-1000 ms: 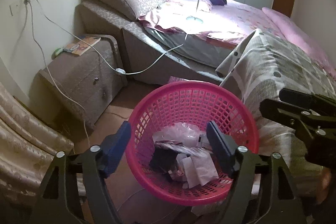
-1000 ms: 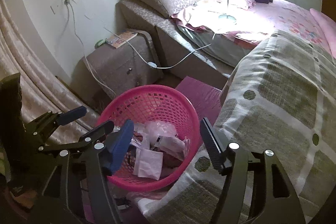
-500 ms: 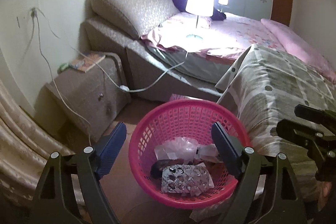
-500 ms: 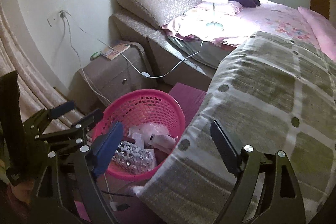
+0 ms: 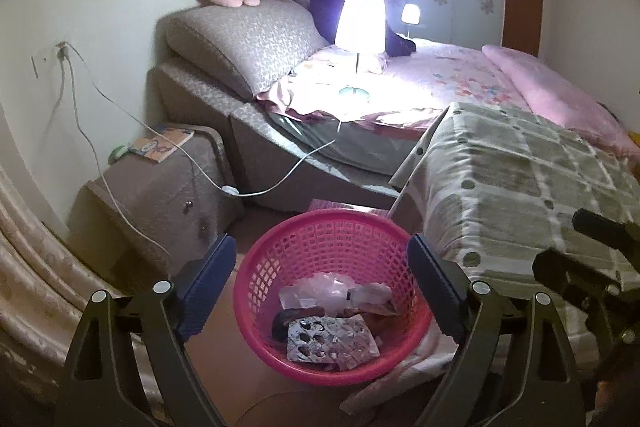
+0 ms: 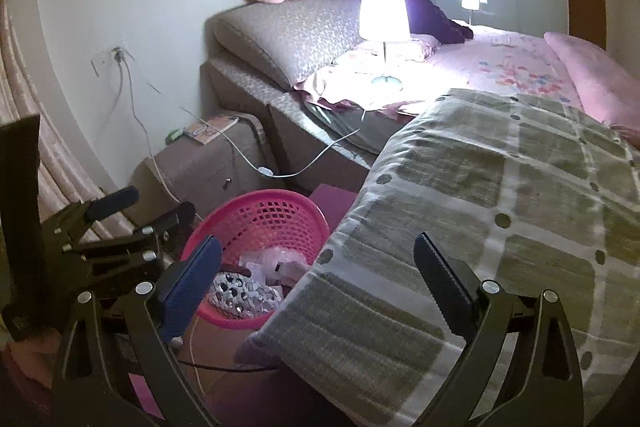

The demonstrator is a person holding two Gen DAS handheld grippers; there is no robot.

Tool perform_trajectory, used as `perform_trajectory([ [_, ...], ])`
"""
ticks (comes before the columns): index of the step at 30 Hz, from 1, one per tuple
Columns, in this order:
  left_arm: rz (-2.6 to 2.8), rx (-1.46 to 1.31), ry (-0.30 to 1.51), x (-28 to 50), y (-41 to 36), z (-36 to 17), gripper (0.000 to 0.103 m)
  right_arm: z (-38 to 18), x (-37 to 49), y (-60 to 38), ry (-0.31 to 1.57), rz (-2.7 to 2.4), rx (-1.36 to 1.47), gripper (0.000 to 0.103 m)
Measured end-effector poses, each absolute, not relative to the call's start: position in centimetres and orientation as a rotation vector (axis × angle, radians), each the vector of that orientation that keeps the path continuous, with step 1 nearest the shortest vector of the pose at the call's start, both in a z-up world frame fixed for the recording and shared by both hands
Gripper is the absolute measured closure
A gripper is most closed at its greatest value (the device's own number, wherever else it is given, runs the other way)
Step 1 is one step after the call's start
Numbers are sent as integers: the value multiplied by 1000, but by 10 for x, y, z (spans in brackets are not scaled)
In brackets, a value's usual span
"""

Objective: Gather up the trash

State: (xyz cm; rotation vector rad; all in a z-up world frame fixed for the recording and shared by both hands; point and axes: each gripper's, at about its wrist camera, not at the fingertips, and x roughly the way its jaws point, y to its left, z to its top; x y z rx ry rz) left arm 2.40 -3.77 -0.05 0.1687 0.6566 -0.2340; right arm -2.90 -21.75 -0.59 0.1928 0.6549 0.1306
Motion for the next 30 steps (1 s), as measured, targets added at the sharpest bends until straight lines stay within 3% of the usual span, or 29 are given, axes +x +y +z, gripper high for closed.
perform_trajectory([
  [30,-136,167,613,-25,-17,3,17,4,-62,-194,611,168,115,9],
])
